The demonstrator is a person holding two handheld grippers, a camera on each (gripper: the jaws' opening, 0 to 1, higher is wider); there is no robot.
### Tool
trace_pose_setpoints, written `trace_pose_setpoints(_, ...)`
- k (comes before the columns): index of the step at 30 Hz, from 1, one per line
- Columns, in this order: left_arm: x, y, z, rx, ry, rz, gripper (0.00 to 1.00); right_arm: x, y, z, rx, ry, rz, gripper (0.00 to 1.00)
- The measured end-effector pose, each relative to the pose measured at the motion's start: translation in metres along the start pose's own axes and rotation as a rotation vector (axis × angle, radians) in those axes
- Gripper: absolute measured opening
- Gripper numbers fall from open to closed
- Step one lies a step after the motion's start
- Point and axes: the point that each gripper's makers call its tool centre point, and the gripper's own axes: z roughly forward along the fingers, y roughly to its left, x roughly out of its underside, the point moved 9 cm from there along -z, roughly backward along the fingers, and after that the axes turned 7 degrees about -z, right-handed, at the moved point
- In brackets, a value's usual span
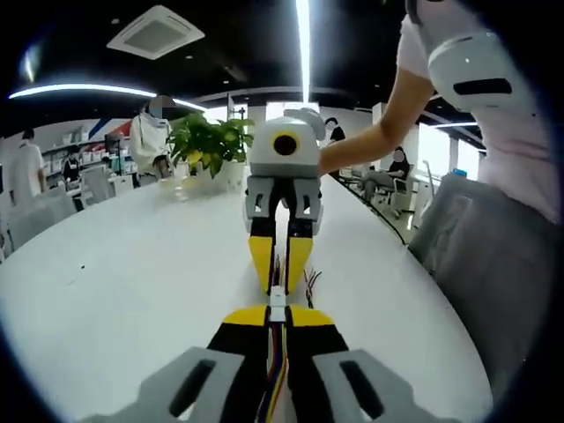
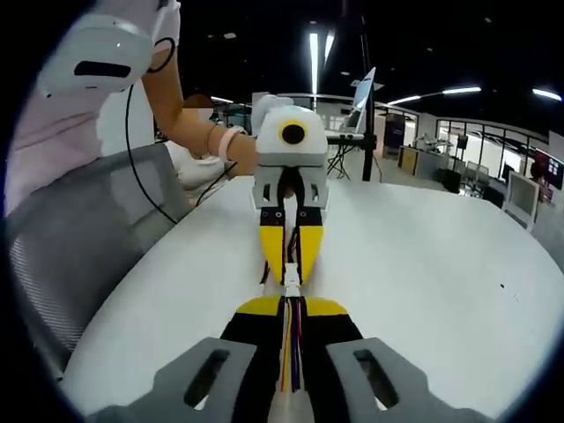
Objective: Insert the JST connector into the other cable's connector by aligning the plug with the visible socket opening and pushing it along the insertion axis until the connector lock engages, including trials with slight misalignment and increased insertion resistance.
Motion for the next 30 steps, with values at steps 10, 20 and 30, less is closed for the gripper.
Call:
trace_pose_setpoints(10, 0.0, 0.001, 0.003, 0.015, -0.008, 0.005, 0.0, 0.002, 0.0, -0.006, -0.019, -0.013, 0.014, 0.03)
trace_pose_setpoints(20, 0.001, 0.004, 0.011, 0.012, 0.01, -0.001, 0.0, 0.003, -0.003, -0.003, -0.02, -0.023, 0.024, 0.03)
trace_pose_setpoints(30, 0.008, 0.01, 0.019, 0.001, 0.05, 0.014, 0.0, 0.012, -0.008, 0.006, -0.021, -0.035, 0.029, 0.03)
